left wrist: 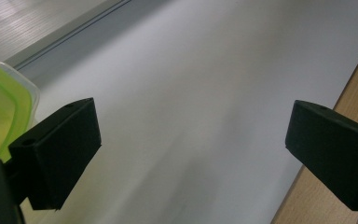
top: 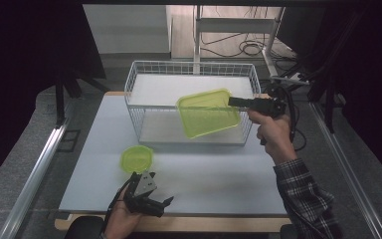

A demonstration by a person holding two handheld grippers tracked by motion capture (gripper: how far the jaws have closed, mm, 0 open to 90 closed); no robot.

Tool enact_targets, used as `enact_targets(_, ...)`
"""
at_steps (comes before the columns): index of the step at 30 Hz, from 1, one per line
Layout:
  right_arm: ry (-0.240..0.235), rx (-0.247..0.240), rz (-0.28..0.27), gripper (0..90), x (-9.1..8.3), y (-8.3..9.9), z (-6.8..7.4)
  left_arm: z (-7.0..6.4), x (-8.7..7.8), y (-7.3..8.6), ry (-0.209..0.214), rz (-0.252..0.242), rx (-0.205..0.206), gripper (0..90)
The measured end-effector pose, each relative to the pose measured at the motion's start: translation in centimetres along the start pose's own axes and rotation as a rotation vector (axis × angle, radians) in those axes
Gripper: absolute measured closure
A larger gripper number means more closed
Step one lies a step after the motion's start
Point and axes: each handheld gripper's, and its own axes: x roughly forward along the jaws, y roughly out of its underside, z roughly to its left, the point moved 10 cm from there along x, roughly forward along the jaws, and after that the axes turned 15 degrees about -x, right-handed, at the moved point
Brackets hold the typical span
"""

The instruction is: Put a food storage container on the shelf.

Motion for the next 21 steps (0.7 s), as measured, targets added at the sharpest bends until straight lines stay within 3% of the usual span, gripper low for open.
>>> enact_targets(10, 0.079, -0.016, -0.042, 80.0, 1.6, -4.2, -0.8, 0.0, 0.0, 0.0, 0.003, -0.001, -0.005, 3.1)
enact_targets(21, 0.187, -0.004, -0.07, 79.9, 3.4, -6.4, -3.0, 0.1, -0.1, 0.0, 0.005, -0.004, -0.01, 3.1)
